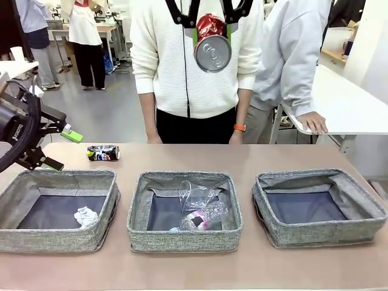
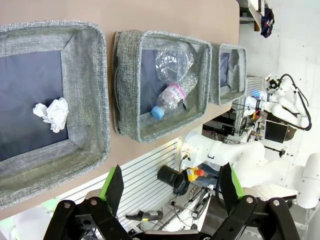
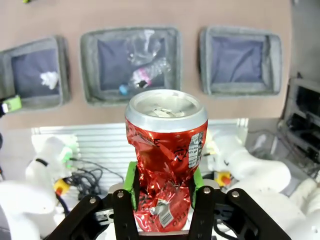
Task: Sort the waste into the appropriate baskets.
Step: Pick up the waste item pointed out by the person.
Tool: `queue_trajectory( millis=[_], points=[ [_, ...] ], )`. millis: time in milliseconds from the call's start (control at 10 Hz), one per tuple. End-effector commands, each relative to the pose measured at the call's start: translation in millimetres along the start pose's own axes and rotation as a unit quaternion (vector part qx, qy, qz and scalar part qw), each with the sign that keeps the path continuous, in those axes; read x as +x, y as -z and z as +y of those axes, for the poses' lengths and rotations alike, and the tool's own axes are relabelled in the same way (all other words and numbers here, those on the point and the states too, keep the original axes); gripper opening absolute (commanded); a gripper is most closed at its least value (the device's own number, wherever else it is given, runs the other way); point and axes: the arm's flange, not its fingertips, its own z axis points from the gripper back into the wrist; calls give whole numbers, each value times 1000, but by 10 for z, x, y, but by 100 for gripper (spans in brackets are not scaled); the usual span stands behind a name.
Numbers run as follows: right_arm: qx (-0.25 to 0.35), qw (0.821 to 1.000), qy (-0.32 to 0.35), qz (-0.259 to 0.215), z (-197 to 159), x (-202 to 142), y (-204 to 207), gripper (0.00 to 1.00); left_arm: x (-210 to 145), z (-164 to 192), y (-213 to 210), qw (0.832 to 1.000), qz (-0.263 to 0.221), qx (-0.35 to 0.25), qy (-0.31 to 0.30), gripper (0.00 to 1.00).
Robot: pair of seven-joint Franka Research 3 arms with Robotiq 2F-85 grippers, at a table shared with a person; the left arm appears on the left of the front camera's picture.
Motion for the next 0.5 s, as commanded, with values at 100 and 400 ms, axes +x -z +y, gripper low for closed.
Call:
queue_trajectory(
  millis=[100,400],
  points=[
    [3,1000,-4,-1,-2,-12,47,46,-8,23,-32,1000,4,1,11,100],
    [3,1000,-4,-1,-2,-12,47,46,-8,23,-32,1000,4,1,11,100]
  ],
)
